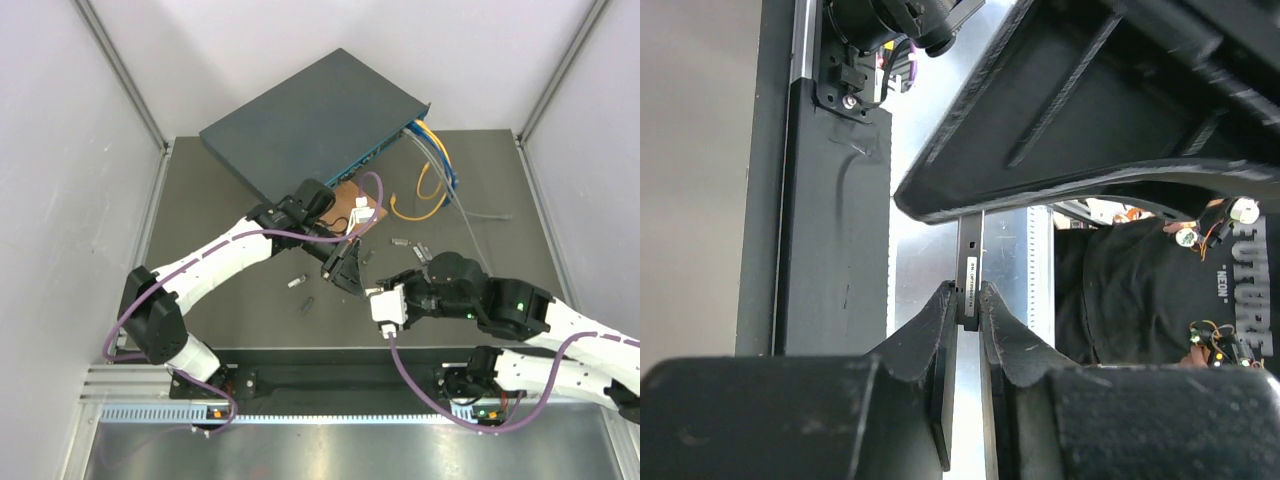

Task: Insert the plug into the switch port

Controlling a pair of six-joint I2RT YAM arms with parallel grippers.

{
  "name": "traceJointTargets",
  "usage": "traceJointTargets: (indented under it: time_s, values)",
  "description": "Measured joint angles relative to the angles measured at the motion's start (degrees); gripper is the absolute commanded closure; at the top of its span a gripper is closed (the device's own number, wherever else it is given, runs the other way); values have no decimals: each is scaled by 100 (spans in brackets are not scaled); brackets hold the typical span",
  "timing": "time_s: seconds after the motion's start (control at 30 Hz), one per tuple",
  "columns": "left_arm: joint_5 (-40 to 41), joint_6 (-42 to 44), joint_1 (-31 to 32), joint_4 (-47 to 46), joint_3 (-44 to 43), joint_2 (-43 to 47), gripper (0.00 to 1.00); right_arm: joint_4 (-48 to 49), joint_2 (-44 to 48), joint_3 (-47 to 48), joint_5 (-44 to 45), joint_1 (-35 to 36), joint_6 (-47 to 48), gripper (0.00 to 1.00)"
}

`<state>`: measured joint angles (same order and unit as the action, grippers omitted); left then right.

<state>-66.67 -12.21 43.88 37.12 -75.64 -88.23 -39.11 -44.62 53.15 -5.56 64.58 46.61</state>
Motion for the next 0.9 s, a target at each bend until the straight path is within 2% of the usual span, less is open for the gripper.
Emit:
traceJointTargets:
  time_s: [0.17,0.3,0.33,0.43,0.47,0.57,0.67,0.9]
  values:
    - [7,2,9,22,2,0,100,66,-39,-101,116,0,83,77]
    - [9,17,11,37,2,0,99,127,-42,-105,197,0,127,100]
    - [15,20,11,37,2,0,88,138,-42,-109,212,0,133,100]
    - [72,39,11,35,0,0,62,164,-42,-140,271,0,133,100]
    - [101,74,11,50,-2,0,49,160,-44,-149,306,0,131,100]
    - [326,210,-24,267,-234,-2,27,179,-2,-203,404,0,76,100]
    - [498,341,-157,485,-898,-7,16,195,212,-315,474,0,-55,100]
    - [625,422,-844,457,-2590,-42,12,328,1088,-656,699,-15,-490,100]
